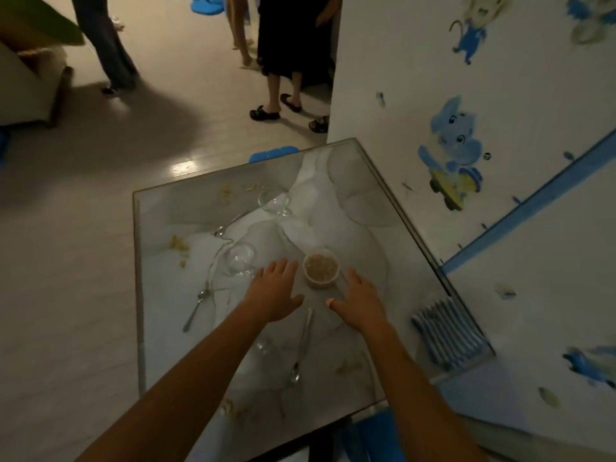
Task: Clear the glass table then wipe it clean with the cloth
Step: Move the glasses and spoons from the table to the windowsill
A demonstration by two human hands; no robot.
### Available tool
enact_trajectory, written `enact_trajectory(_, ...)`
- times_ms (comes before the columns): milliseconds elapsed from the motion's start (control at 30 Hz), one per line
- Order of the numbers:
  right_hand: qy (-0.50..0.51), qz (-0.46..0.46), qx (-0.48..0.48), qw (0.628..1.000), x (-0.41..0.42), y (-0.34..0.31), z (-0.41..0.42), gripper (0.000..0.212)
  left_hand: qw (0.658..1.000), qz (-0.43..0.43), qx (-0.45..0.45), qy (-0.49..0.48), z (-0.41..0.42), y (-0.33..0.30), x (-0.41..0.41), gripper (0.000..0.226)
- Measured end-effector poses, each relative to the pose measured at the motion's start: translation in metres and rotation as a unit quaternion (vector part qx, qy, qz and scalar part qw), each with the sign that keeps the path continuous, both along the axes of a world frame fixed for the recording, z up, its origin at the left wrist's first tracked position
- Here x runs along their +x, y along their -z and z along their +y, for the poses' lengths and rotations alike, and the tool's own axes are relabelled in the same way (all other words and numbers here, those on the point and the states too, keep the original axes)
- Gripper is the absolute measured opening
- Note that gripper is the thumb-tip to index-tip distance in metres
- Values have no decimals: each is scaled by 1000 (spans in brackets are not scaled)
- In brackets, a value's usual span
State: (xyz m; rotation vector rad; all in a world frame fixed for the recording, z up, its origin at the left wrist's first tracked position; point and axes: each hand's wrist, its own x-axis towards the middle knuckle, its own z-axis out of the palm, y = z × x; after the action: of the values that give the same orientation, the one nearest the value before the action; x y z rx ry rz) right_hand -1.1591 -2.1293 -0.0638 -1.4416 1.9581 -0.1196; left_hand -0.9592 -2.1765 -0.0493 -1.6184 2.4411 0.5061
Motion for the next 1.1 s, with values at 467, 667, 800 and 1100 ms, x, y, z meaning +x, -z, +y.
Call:
enact_trajectory(467, -65, -21, 42, 997, -23, 111, -99, 113, 991, 20, 108, -82, -81, 114, -52, 116)
enact_trajectory(667, -28, -34, 54, 998, -19, 114, -97, 111, 987, 58, 120, -87, -87, 121, -51, 107)
enact_trajectory(800, -22, -40, 23, 999, -20, 97, -97, 109, 990, 77, 97, -73, -89, 107, -48, 100)
enact_trajectory(1100, 29, -56, -23, 998, -18, 14, -64, 102, 993, 91, 79, -5, -77, 31, -52, 103)
